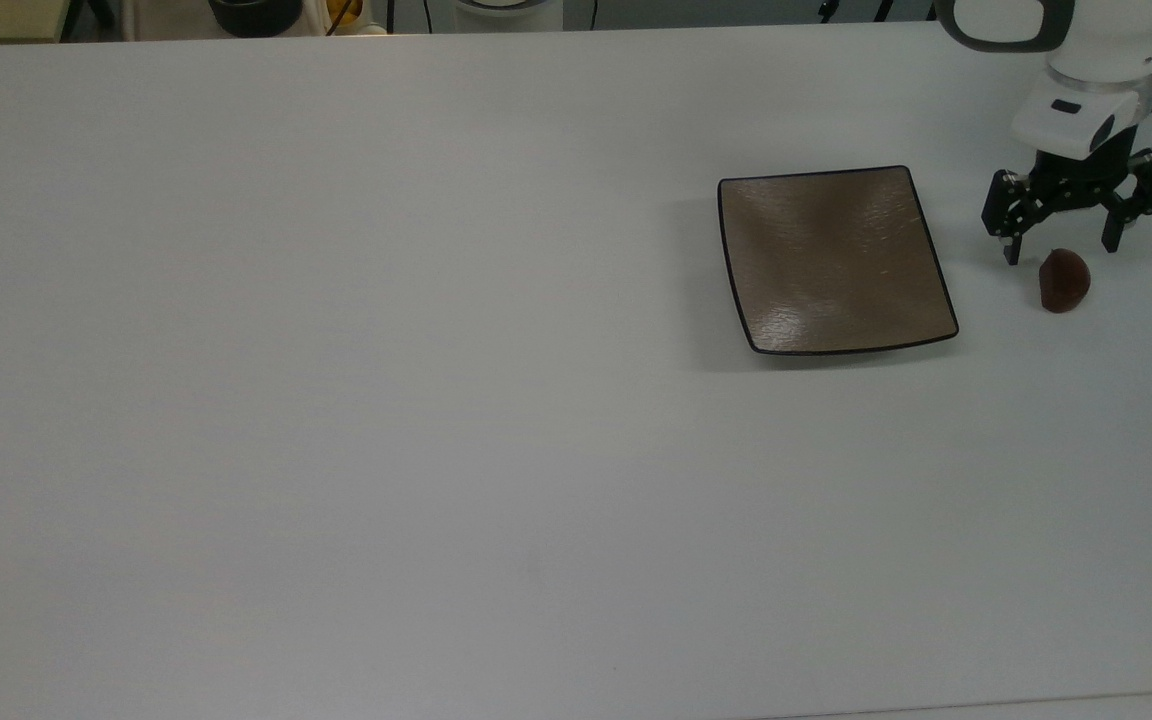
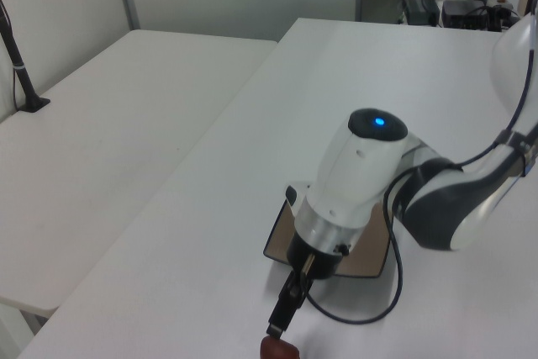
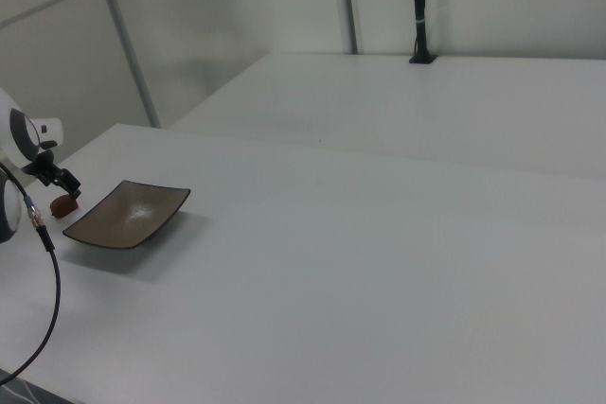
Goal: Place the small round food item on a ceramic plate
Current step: 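Lower the gripper onto the food item and close it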
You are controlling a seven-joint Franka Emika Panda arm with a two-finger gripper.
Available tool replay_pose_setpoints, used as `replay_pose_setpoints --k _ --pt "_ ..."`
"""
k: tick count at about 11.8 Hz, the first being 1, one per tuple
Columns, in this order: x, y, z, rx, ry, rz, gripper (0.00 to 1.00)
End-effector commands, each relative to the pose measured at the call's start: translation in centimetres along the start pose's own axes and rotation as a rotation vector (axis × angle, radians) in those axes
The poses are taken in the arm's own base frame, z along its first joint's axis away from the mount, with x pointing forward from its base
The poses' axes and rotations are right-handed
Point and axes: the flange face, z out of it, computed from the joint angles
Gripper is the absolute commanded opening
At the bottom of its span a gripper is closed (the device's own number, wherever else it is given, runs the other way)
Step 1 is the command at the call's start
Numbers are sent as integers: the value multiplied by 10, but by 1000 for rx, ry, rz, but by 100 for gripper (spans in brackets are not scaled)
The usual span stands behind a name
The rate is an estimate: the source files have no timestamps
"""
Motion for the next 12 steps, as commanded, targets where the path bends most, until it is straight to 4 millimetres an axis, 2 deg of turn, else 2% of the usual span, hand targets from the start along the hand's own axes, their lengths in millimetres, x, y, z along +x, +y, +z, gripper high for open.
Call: replay_pose_setpoints --k 1,4,7,8,9,10,11,12 --pt "-4 -15 15 34 60 -6 100" --pt "-7 -14 36 29 55 -5 100" --pt "-11 -16 45 27 53 -13 100" --pt "-17 -19 49 25 48 -24 94" --pt "-21 -20 53 14 56 -48 70" --pt "-23 -21 54 10 60 -60 40" --pt "-24 -21 55 10 58 -60 28" --pt "-25 -21 55 9 57 -61 21"
